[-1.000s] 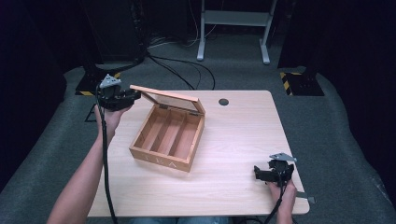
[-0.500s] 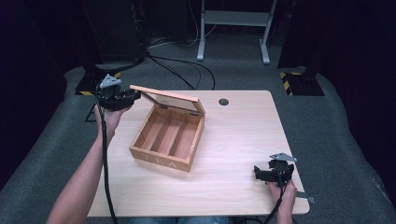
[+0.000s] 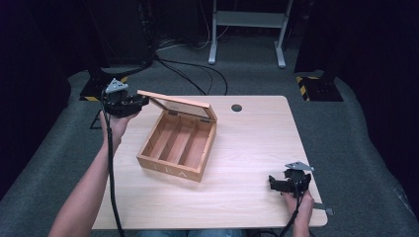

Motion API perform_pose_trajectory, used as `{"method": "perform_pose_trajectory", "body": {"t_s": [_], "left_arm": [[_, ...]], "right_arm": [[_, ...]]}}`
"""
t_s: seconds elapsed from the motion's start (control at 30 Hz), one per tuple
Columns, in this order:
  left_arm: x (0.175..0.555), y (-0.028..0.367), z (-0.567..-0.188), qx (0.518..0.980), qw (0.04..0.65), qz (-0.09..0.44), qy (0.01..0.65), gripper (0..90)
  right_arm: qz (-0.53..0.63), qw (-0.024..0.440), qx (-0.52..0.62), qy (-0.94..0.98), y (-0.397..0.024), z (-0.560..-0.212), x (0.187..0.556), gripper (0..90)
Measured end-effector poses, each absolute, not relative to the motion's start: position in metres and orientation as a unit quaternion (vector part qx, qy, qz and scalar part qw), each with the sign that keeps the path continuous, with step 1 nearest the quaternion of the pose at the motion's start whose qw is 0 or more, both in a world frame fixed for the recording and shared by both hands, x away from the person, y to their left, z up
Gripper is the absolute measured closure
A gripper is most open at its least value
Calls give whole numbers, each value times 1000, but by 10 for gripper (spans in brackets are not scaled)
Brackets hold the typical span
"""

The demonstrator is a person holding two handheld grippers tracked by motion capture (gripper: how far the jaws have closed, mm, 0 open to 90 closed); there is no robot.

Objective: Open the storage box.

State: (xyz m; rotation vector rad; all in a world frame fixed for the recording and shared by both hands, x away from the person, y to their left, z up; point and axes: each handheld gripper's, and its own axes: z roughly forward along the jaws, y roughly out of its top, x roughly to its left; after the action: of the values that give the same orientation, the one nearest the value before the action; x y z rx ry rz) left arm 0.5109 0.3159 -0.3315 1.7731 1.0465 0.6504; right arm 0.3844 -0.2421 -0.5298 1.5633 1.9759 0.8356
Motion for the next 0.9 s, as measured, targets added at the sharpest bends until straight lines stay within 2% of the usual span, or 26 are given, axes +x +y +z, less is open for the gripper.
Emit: {"method": "perform_pose_trajectory", "body": {"t_s": [0.9], "left_arm": [[511, 316, -331, 726, 471, 265, 425, 649]], "right_arm": [[306, 242, 570, 723, -242, -530, 385, 0]]}}
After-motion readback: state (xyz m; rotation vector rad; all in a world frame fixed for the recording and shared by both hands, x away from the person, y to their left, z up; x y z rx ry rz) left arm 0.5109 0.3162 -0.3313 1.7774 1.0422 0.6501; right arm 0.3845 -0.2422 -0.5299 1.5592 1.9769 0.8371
